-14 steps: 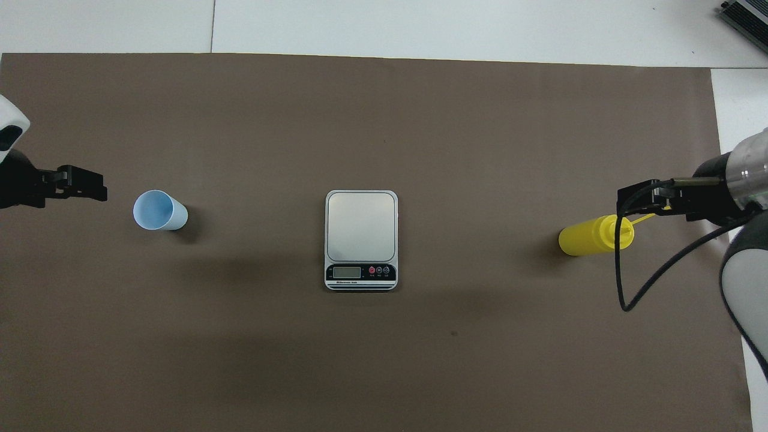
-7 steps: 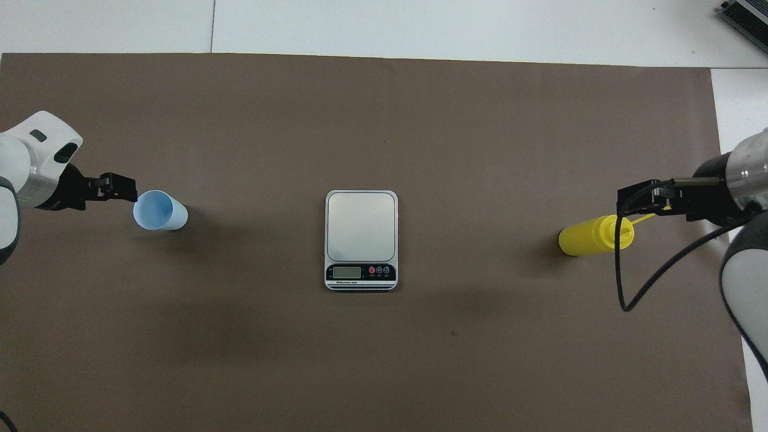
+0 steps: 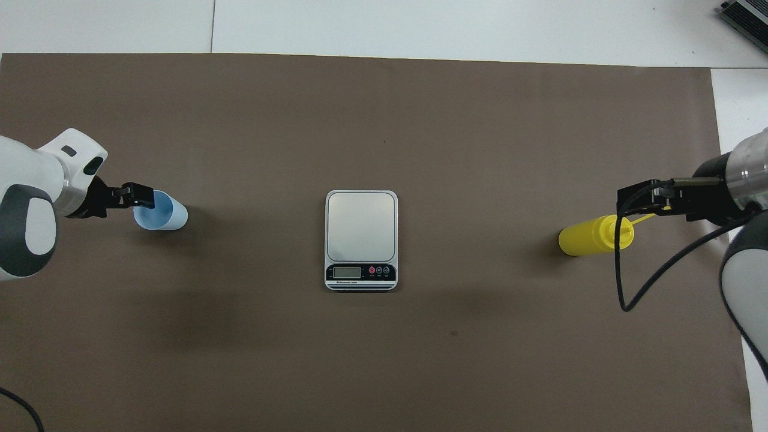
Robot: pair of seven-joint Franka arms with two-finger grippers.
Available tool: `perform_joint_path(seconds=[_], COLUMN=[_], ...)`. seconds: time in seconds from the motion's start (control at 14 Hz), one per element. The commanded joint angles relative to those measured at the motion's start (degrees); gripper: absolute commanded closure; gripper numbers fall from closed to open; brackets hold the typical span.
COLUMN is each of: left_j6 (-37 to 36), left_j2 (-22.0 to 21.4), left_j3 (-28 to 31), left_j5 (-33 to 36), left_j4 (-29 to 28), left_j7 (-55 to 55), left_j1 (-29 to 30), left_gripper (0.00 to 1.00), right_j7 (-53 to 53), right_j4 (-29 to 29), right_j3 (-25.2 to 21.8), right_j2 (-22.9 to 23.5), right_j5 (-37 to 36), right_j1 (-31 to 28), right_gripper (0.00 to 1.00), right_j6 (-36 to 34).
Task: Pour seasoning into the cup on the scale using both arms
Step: 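Reach the left gripper to the blue cup and grasp it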
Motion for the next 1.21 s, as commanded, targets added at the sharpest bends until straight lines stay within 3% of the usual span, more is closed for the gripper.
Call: perform_joint_path(seconds=[0.0,0.21,0.29,0.36,0.43,0.5,0.79,1.14], left_j6=[4.78,5.32,5.4,5.23,4.88,4.7,2.78,-8.55], left_j2=[-0.94,-0.07,0.02,0.11,0.02,0.11,0.37,1.78], left_j3=[-0.2,-0.2,-0.2,-0.2,-0.2,-0.2,-0.2,-0.2], left_j5=[-1.09,-1.09,-1.09,-1.09,-1.09,-1.09,-1.0,-0.91], left_j4=[-4.29,-4.47,-4.38,-4.21,-4.21,-4.12,-2.46,8.78], left_j7=[-0.7,-0.43,-0.52,-0.61,-0.44,0.09,0.71,3.78], left_j1=[0.0,-0.09,-0.26,-0.35,-0.35,-0.35,-0.27,-0.18], left_gripper=[0.0,0.0,0.11,0.4,0.78,1.0,1.0,1.0], right_j7=[-1.31,-1.31,-1.31,-1.31,-1.39,-1.39,-1.31,-1.31], right_j4=[-1.45,-1.45,-1.45,-1.45,-1.45,-1.45,-1.45,-1.45], right_j3=[0.25,0.25,0.25,0.25,0.25,0.25,0.25,0.25], right_j2=[-1.3,-1.3,-1.3,-1.3,-1.3,-1.3,-1.3,-1.3], right_j5=[1.28,1.28,1.28,1.28,1.28,1.28,1.28,1.28], right_j1=[-0.77,-0.77,-0.77,-0.77,-0.77,-0.77,-0.77,-0.77], right_gripper=[0.0,0.0,0.0,0.0,0.0,0.0,0.0,0.0], right_j6=[0.63,0.63,0.63,0.63,0.63,0.63,0.63,0.63])
